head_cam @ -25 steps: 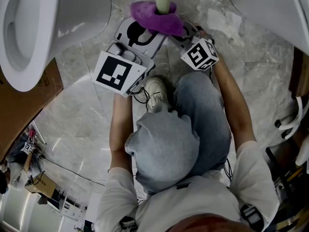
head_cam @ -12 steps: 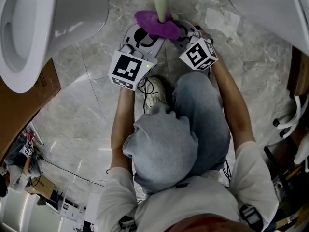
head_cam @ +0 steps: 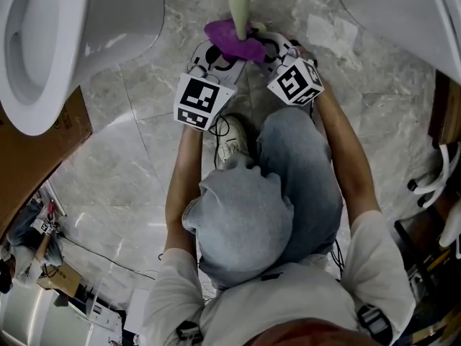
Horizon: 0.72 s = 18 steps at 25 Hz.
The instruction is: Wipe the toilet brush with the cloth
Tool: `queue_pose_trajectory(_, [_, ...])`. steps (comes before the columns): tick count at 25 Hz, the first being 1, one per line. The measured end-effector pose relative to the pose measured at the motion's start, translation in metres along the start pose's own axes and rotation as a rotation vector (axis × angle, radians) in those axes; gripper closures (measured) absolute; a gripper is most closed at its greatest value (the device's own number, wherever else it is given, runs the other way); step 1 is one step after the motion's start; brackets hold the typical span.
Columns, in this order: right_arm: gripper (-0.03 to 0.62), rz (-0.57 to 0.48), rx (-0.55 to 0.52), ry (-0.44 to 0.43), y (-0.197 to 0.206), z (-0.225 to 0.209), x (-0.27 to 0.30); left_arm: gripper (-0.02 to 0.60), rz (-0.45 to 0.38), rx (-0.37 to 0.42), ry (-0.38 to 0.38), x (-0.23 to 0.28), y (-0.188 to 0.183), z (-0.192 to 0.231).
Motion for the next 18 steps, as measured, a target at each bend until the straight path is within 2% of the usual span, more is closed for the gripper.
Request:
queue_pose_trajectory(7, [0.537,0.002,-0.002,-0.004,-0.001,0.0,0.0,0.468,-0.078,-0.018,0.015,-0.021,-0.042,-0.002])
queue_pose_trajectory(18, [0.537,0.004,-0.003,-0.006,-0.001,-0.001,0.001,0.449,-0.182,-0.001,0.017,-0.044,-0.111,0.002])
Point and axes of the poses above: the fingertips, and each gripper's own axes: x forward along the fingers, z to its left, y out of its underside, the point moved 9 cm from there along -x, backward along the fingers, and after that the axes turned 3 degrees about -x, right-handed, at the moved point
